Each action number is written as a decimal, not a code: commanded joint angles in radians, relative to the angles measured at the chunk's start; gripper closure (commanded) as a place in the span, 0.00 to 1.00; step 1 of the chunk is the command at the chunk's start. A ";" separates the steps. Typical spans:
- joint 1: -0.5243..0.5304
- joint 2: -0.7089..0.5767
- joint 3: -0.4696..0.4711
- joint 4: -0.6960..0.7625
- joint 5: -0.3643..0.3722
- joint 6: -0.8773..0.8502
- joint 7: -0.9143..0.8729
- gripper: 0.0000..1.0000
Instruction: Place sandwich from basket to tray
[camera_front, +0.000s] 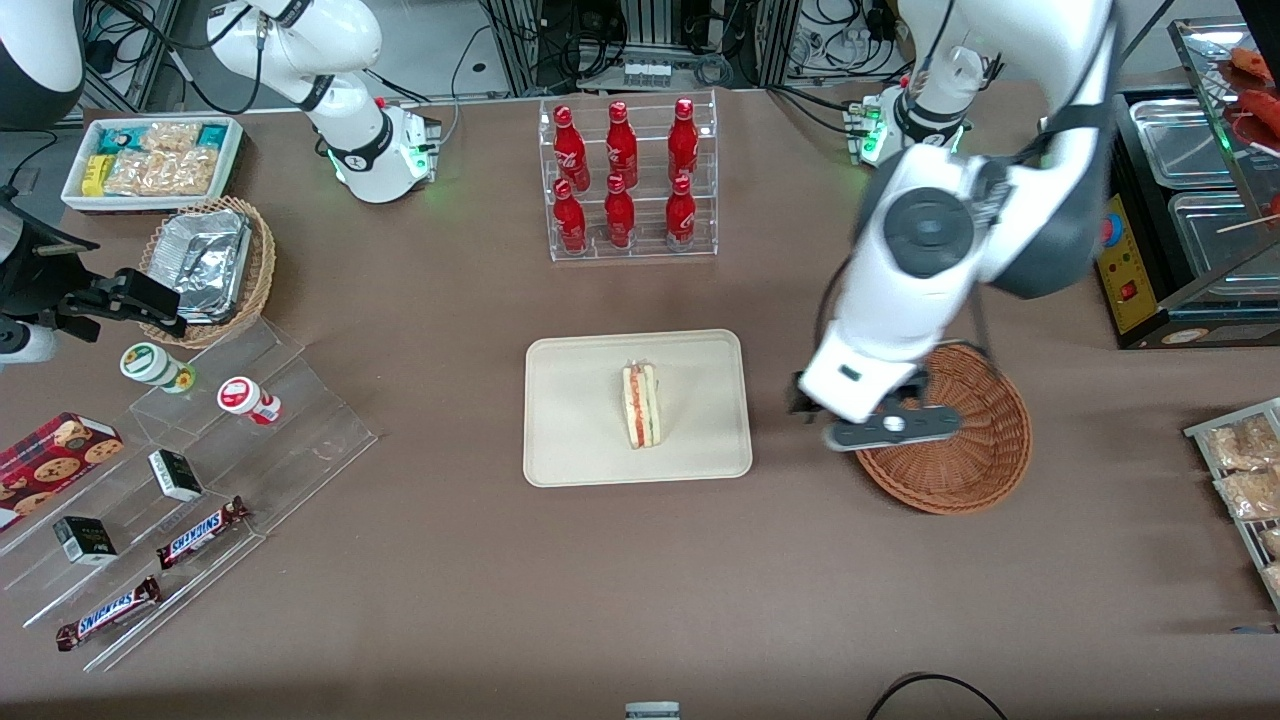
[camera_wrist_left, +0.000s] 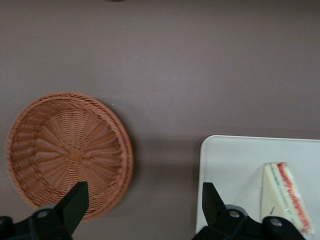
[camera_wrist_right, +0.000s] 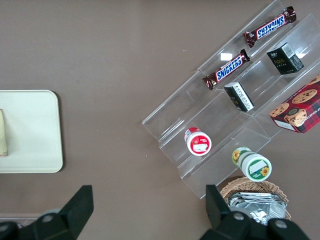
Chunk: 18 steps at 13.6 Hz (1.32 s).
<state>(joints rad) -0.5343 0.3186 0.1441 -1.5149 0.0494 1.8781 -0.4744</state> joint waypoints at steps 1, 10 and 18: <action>0.060 -0.104 -0.008 -0.077 -0.020 -0.043 0.130 0.00; 0.301 -0.271 -0.008 -0.183 -0.065 -0.123 0.490 0.00; 0.367 -0.343 -0.008 -0.195 -0.072 -0.189 0.527 0.00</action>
<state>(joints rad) -0.1745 0.0071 0.1471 -1.6857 -0.0050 1.6970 0.0437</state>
